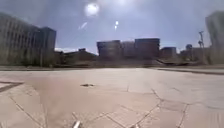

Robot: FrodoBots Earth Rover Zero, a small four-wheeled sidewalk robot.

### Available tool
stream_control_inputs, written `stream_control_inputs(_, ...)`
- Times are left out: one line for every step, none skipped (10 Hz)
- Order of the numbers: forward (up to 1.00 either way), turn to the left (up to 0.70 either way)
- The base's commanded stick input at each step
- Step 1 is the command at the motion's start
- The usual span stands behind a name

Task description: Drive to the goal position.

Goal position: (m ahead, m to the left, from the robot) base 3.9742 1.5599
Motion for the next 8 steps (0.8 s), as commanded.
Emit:
stream_control_inputs(0.85, -0.28)
stream_control_inputs(0.85, -0.28)
stream_control_inputs(0.85, -0.28)
stream_control_inputs(0.85, -0.28)
stream_control_inputs(0.85, -0.06)
stream_control_inputs(0.85, 0.06)
stream_control_inputs(0.85, 0.06)
stream_control_inputs(0.85, 0.06)
